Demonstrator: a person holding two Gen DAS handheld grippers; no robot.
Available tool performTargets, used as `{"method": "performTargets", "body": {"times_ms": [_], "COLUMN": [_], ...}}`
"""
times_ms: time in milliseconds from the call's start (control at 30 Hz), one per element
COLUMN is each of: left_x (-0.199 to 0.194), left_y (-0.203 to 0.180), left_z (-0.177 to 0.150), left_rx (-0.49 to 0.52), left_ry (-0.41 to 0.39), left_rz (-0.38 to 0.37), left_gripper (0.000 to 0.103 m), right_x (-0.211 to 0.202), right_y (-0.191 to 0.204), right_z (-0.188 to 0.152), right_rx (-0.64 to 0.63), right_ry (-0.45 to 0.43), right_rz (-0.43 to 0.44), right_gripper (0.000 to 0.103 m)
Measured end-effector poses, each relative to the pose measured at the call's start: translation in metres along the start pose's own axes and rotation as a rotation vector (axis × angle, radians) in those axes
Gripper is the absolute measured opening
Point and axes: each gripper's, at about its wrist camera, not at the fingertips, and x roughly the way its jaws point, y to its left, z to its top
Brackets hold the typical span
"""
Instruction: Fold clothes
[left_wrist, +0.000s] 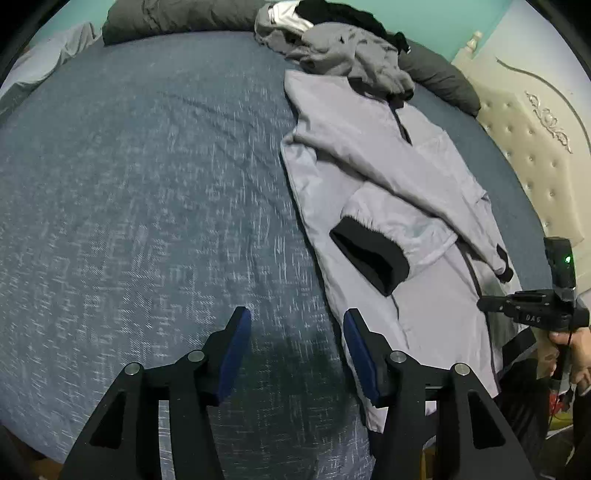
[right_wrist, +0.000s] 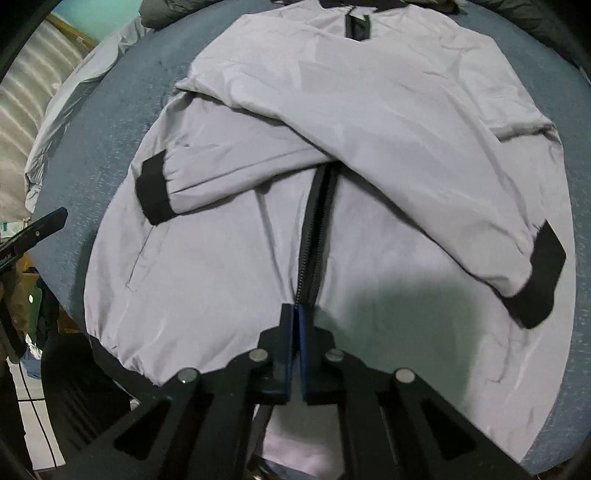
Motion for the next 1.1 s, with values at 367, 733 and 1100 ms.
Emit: {"method": "performTargets", "body": {"times_ms": [367,733,1100], "left_x": [0.039,0.039,0.04], "left_y": [-0.018,-0.024,-0.017], "left_z": [-0.017,-0.043,-0.063], "left_rx": [0.015,0.021,-0.054], "left_ry": [0.119,0.192,0.234], "left_rz": [-0.033,-0.073,-0.142], "left_gripper": [0.057,0.058,0.061], "right_x": [0.0,-0.069,-0.07], "right_y": [-0.009,-0.106,-0.179], "right_z": [-0.006,-0.046,-0.1], "right_rx": [0.052,0.146,0.364], "right_ry": [-0.007,-0.038,0.014], "right_rz": [0.083,-0.055,0.059], "right_gripper": [0.006,0.044,0.053]}}
